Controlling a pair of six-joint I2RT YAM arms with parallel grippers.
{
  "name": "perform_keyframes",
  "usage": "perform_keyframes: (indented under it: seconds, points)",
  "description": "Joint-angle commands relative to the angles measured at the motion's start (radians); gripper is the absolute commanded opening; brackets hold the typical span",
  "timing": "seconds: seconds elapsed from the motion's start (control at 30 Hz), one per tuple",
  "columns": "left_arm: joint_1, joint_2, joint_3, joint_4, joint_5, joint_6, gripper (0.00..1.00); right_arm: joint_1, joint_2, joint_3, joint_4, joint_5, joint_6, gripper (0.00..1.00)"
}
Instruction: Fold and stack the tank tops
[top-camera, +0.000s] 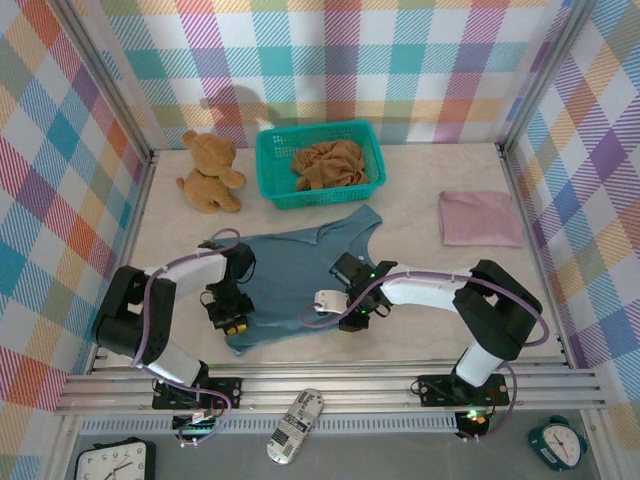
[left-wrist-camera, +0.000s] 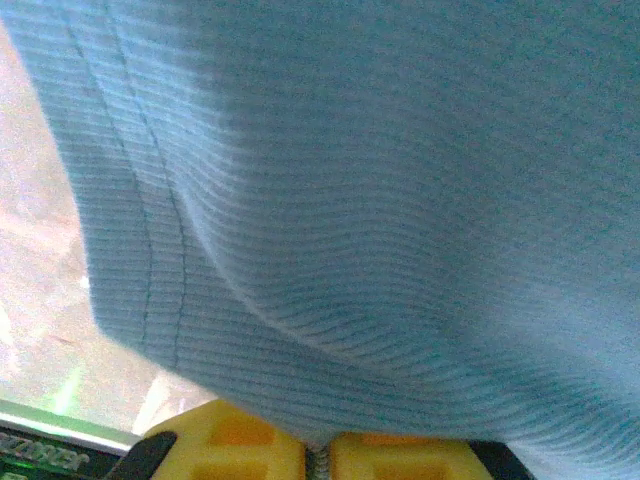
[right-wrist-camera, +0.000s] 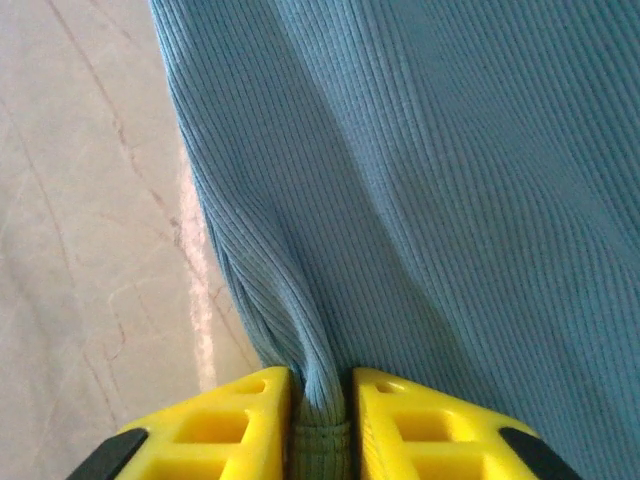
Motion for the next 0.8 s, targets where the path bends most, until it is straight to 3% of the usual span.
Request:
perform_keyframes:
  seconds: [0.0,0.17,0.37,0.57,0.77]
  points:
    - [0.030,0.083,0.085,0.021,-0.117,0.085,0.14,0.005,0.037,0.030,-0.028,0.000,0.010,0.22]
    - [0.048,0.159,0.226,-0.058,-0.215,0.177,0.22,0.006,0.045,0.061,-0.058,-0.041,0.041,0.22]
    - [0.058,0.101,0.274,-0.165,-0.197,0.180,0.44,0.010,0.042,0.093,-0.071,-0.028,0.098,0.23]
    - [0.047,-0.127,0.167,-0.220,-0.067,0.036,0.46,0.012,-0.039,0.085,-0.071,0.021,0.121,0.32]
    - [0.004,-0.282,-0.026,-0.121,0.010,-0.147,0.46,0.027,-0.076,0.051,-0.062,0.024,0.098,0.37]
